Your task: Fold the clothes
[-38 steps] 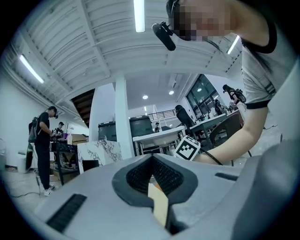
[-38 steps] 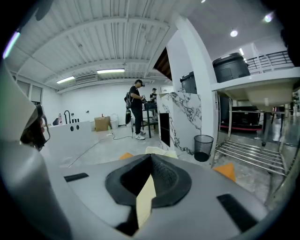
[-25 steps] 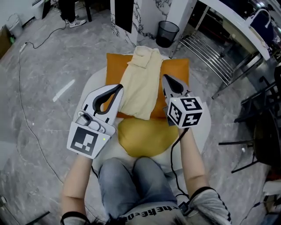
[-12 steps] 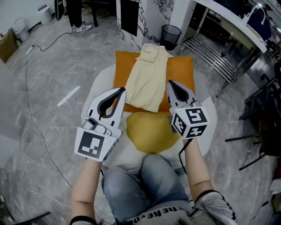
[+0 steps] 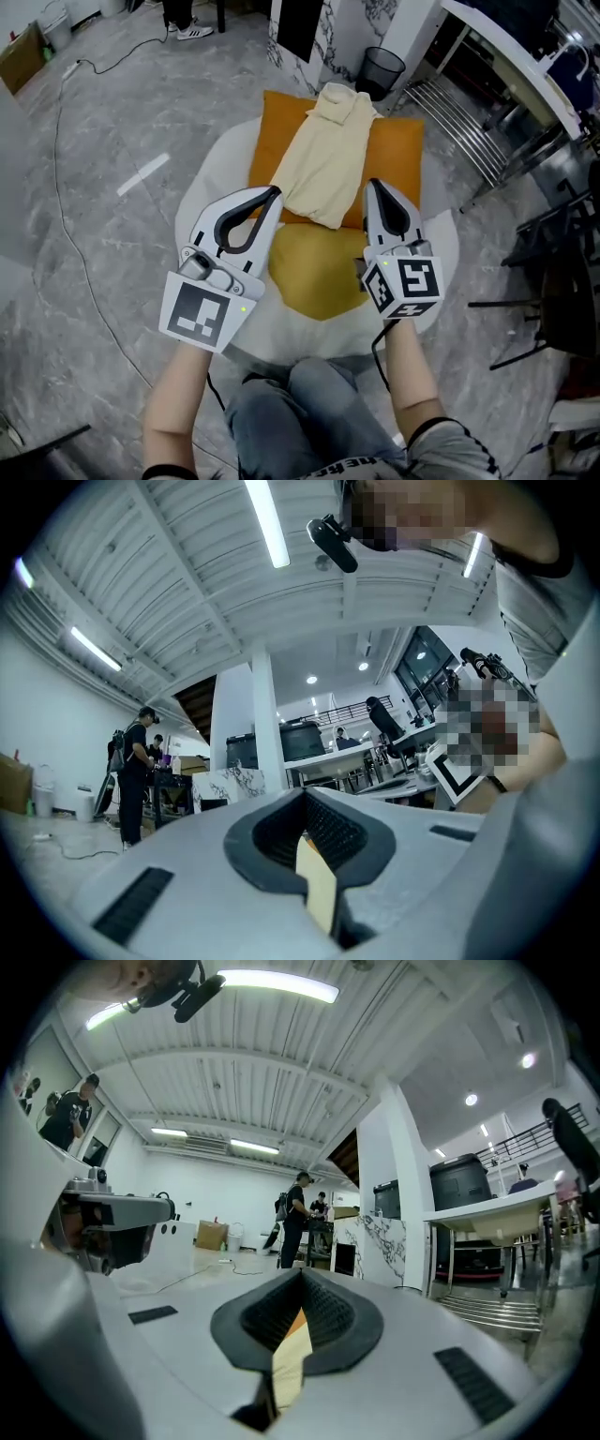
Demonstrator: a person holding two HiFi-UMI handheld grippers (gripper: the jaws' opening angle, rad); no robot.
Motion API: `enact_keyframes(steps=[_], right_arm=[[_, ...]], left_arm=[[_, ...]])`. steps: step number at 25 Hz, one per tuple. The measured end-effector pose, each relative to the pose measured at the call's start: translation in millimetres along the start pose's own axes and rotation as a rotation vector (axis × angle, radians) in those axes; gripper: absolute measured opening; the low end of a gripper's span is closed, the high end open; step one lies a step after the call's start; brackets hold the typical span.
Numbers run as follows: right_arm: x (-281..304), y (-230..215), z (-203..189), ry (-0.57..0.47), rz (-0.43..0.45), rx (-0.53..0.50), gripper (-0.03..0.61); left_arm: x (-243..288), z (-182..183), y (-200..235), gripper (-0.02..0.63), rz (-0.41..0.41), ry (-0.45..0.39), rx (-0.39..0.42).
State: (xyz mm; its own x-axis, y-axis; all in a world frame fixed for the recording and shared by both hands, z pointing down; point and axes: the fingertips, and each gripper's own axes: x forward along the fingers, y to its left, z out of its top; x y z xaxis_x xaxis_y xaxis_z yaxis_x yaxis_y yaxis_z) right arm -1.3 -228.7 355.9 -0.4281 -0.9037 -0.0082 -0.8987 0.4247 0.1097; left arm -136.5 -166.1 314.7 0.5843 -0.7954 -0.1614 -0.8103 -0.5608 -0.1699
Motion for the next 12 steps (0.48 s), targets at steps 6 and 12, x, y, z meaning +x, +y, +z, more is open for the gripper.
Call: enact_keyframes(steps=[6,12], right_arm=[[-17,11,40,0.035,0.032,-0.068,0.0],[-54,-6,110,0.056,0.033,-0.058,0.0]], left_arm=[[10,28,11,0.003,0.033,0.036,-0.098],[15,93,-1,0.003,0.078,0.094,-0.153]])
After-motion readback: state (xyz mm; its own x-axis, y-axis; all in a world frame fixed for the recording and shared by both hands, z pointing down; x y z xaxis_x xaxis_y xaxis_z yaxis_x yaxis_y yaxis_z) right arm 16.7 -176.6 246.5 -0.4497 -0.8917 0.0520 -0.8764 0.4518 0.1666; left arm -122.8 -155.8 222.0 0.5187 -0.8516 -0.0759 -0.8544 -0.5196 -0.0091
